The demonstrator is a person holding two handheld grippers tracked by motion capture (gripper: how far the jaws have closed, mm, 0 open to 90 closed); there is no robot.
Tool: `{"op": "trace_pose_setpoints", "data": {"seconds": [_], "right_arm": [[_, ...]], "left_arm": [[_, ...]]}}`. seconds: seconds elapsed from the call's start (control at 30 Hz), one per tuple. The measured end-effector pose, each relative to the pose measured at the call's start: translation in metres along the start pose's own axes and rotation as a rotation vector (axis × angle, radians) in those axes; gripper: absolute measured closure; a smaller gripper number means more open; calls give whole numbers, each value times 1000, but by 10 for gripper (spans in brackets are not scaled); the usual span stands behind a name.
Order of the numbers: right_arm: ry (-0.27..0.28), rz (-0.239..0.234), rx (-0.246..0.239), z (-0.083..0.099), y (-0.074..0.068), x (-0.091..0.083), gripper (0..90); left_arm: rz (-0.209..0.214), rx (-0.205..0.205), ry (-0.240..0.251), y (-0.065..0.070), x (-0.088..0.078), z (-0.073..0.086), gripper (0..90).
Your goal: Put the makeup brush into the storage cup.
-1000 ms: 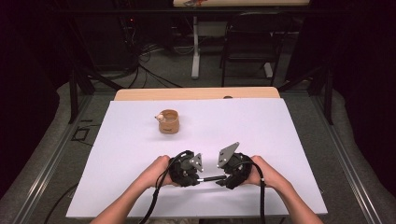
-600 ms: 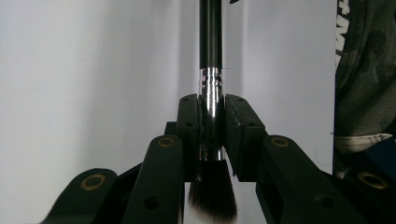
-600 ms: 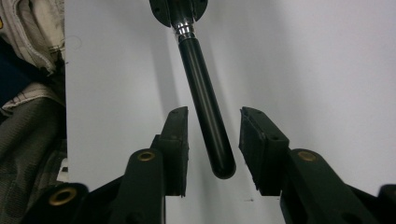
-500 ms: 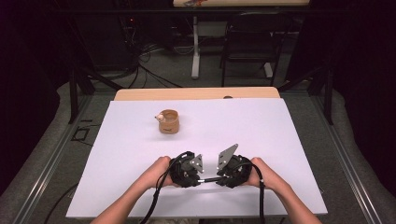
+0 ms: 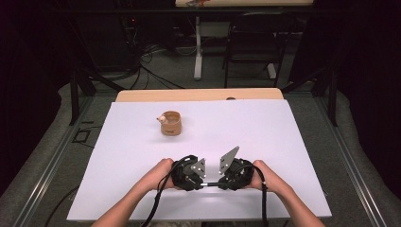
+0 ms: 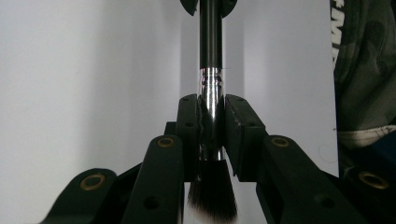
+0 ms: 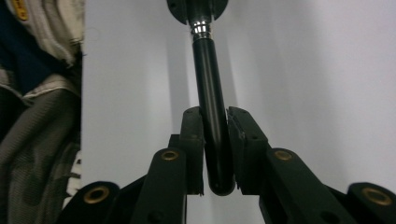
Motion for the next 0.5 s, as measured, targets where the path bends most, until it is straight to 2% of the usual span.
{"op": "trace_pose_setpoints", "data": {"seconds": [0.07, 0.13, 0.17, 0.23, 0.27, 0.3, 0.33, 0.5], "right_arm": [[-1, -30, -13, 1, 0, 1, 785], [15, -32, -12, 0, -1, 1, 789], [20, -26, -5, 0, -1, 0, 789], [32, -17, -1, -1, 0, -1, 790], [39, -12, 0, -1, 0, -2, 789], [41, -5, 5, 0, 0, -3, 789], [41, -3, 10, 0, 0, -3, 790], [72, 24, 32, 1, 0, -7, 789]], "left_arm": [[12, 13, 16, -2, 1, 2, 757], [18, 7, 32, -3, 2, 3, 738], [32, -24, 59, -6, 2, 4, 702], [26, -48, 71, -8, 1, 5, 596], [26, -48, 71, -8, 1, 5, 573], [8, -103, 110, -11, 0, 5, 493], [-5, -137, 121, -13, -1, 6, 431], [-41, -246, 181, -22, -8, 13, 222]]}}
Point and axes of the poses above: each handheld gripper's, and its own axes: x roughly forward along the jaws, z roughly out of its underside, y roughly to its right, the point moved 6 cm from there along x, roughly forward along the jaws, and after that the axes turned 13 degrees about -z, right-handed, at the moved point
